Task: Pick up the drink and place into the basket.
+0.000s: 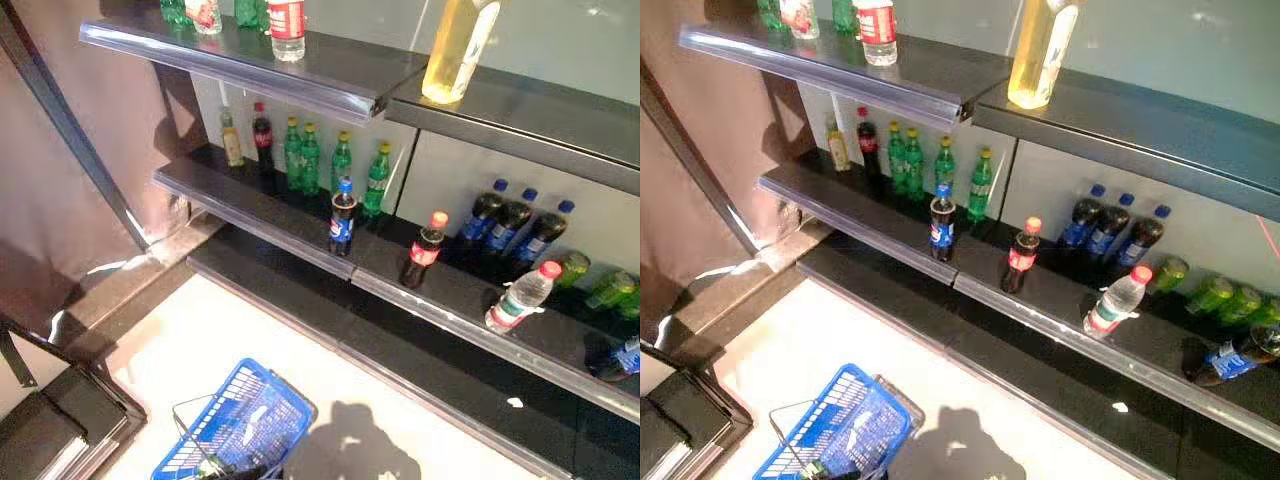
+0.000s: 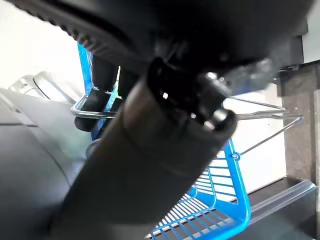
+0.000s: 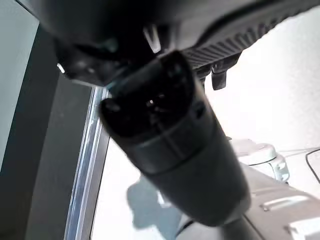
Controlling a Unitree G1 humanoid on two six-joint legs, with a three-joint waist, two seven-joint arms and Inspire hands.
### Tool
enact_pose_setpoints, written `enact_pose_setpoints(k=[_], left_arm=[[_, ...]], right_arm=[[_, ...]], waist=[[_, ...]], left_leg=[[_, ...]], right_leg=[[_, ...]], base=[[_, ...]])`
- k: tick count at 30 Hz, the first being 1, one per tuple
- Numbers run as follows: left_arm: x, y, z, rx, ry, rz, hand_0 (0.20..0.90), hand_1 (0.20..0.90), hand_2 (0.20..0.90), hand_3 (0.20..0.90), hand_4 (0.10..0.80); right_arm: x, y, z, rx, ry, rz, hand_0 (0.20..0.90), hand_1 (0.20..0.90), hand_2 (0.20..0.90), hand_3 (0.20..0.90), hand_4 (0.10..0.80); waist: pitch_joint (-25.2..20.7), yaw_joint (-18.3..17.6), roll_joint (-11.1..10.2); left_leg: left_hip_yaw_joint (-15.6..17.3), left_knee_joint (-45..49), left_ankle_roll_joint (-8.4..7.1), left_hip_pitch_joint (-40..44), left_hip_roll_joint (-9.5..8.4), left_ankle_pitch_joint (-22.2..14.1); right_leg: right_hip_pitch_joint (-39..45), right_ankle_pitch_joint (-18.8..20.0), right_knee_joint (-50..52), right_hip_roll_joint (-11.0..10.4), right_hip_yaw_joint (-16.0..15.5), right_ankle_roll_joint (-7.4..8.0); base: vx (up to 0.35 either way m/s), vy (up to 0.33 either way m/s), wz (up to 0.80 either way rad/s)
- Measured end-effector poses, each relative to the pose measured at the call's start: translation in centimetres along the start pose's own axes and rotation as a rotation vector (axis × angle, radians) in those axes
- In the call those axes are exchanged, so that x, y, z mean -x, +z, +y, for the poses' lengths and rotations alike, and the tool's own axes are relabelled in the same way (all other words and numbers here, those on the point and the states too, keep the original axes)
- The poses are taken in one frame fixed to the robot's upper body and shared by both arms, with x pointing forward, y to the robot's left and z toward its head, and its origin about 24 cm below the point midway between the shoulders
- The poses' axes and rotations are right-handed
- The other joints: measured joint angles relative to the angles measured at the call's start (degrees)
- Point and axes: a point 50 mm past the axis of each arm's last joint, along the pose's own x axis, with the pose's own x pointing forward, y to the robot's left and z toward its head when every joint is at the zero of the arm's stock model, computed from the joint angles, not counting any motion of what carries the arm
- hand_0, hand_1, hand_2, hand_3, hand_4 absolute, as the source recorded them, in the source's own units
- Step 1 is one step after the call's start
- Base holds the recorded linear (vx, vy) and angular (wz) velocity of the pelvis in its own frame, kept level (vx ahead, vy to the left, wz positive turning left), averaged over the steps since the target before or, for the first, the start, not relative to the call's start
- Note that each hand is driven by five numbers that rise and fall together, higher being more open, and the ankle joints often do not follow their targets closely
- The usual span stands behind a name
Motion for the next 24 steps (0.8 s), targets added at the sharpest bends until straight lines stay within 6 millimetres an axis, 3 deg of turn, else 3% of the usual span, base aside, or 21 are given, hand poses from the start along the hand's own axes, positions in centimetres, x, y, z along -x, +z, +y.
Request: enact_pose_setpoints(k=[8, 24], left_arm=[[0.11, -0.34, 0.72, -0.003, 0.000, 0.005, 0.300, 0.300, 0.300, 0.200, 0.100], [0.11, -0.29, 0.90, -0.006, 0.003, 0.006, 0.300, 0.300, 0.300, 0.200, 0.100]], right_arm=[[0.02, -0.86, 0.04, -0.007, -0.010, 0.034, 0.900, 0.900, 0.900, 0.900, 0.800], [0.02, -0.40, -0.11, 0.057, -0.050, -0.014, 0.900, 0.900, 0.900, 0.900, 0.800]], waist=[[-1.17, 0.00, -0.43], [-1.33, 0.09, -0.69]], left_leg=[[-0.19, -0.06, 0.02, -0.25, 0.34, 0.01], [-0.35, -0.07, -0.03, -0.34, 0.34, 0.04]], right_leg=[[-0.16, -0.01, -0.07, 0.30, -0.22, -0.21], [-0.11, -0.02, -0.07, 0.31, -0.49, -0.20]], base=[[-0.004, -0.001, 0.00], [0.000, 0.000, 0.00]])
